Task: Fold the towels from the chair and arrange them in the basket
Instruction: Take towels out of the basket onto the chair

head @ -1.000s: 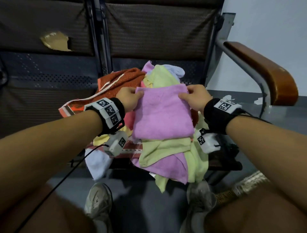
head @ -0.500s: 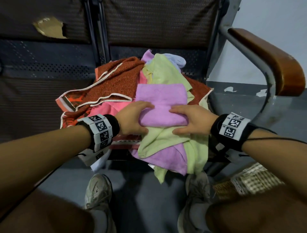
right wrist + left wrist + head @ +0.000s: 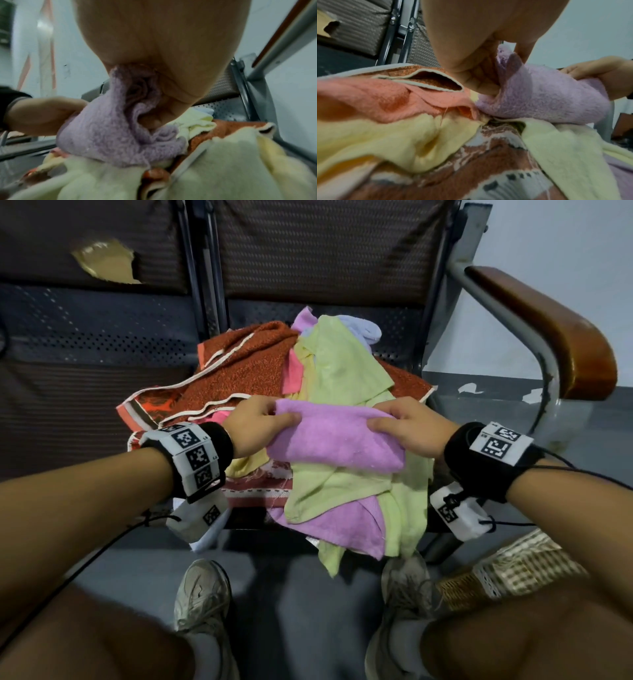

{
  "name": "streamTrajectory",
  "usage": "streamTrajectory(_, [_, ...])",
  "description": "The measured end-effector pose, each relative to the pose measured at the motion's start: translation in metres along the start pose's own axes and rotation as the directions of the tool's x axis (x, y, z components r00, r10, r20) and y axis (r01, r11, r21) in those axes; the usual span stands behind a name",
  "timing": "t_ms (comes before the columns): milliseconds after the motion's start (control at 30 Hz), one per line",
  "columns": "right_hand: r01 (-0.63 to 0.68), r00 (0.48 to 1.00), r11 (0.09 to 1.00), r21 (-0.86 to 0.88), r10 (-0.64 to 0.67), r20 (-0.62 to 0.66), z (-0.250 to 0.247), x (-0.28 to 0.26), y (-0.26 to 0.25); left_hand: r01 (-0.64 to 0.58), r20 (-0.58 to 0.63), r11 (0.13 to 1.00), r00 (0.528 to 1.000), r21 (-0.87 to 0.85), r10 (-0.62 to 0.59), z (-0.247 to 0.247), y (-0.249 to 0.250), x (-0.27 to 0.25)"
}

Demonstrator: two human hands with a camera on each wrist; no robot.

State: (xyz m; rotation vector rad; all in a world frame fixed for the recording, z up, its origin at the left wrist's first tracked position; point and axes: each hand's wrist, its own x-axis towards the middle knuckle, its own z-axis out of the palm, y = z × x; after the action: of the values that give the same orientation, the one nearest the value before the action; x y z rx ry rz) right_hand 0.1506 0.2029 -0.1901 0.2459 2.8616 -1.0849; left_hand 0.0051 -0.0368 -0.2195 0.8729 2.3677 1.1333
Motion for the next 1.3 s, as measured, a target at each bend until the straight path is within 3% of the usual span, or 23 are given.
streamTrajectory(133, [-0.092, 0.995, 0.99, 0.11, 0.095, -0.024, 0.005, 0.011, 0.004, 0.097, -0.078, 0.994, 0.993, 0.051, -0.093, 0.006, -0.007, 0.008])
streamTrajectory(233, [-0.133, 0.99, 0.989, 0.067, 0.136, -0.032, 0.006, 0.021, 0.009, 0.281, -0.163, 0.935, 0.955, 0.217, -0.249, 0.013, -0.007, 0.008])
streamTrajectory(333, [-0.179, 0.982, 0.979, -0.099, 0.173, -0.071, 0.01, 0.029, 0.016, 0.457, -0.053, 0.885, 0.889, 0.082, -0.455, 0.014, 0.001, 0.004])
streamTrajectory(433, [-0.236, 0.97, 0.955, -0.181, 0.222, -0.095, 0.015, 0.033, 0.017, 0.51, 0.059, 0.859, 0.86, -0.048, -0.507, 0.012, 0.005, 0.007])
streamTrajectory(500, [-0.267, 0.963, 0.944, -0.192, 0.252, -0.099, 0.015, 0.033, 0.015, 0.493, 0.107, 0.849, 0.87, -0.189, -0.482, 0.014, 0.007, 0.009])
streamTrajectory(633, [-0.257, 0.966, 0.928, -0.271, 0.243, -0.083, 0.008, 0.029, 0.006, 0.306, 0.042, 0.87, 0.948, -0.387, -0.315, 0.016, 0.025, 0.006])
streamTrajectory(667, [-0.212, 0.977, 0.949, -0.232, 0.198, -0.084, 0.005, 0.027, 0.001, 0.251, 0.021, 0.855, 0.962, -0.453, -0.271, 0.015, 0.035, 0.005])
streamTrajectory(733, [-0.088, 0.994, 0.996, 0.015, 0.089, -0.07, -0.002, 0.021, -0.017, 0.155, 0.005, 0.807, 0.983, -0.57, -0.185, 0.013, 0.057, 0.002])
streamTrajectory(800, [-0.014, 0.995, 0.97, 0.243, 0.038, -0.094, -0.007, 0.015, -0.036, 0.094, 0.02, 0.763, 0.994, -0.64, -0.105, 0.011, 0.08, -0.003])
streamTrajectory(967, [-0.016, 0.973, 0.95, 0.312, 0.087, -0.215, -0.026, -0.014, -0.057, -0.051, -0.066, 0.703, 0.998, -0.709, 0.007, 0.003, 0.124, -0.019])
streamTrajectory(1033, [0.023, 0.962, 0.895, 0.446, 0.101, -0.253, -0.036, -0.03, -0.048, 0.026, 0.036, 0.726, 0.999, -0.688, -0.002, 0.012, 0.13, -0.025])
streamTrajectory(1100, [0.045, 0.95, 0.809, 0.586, 0.146, -0.275, -0.048, -0.049, -0.035, 0.133, 0.219, 0.806, 0.976, -0.577, -0.004, 0.037, 0.129, -0.033])
streamTrajectory(1167, [0.011, 0.934, 0.782, 0.623, 0.215, -0.287, -0.064, -0.072, -0.019, 0.145, 0.352, 0.843, 0.934, -0.518, 0.056, 0.07, 0.129, -0.039])
streamTrajectory(1300, [-0.07, 0.893, 0.704, 0.707, 0.359, -0.27, -0.093, -0.133, 0.043, 0.161, 0.477, 0.842, 0.87, -0.516, 0.126, 0.147, 0.159, -0.03])
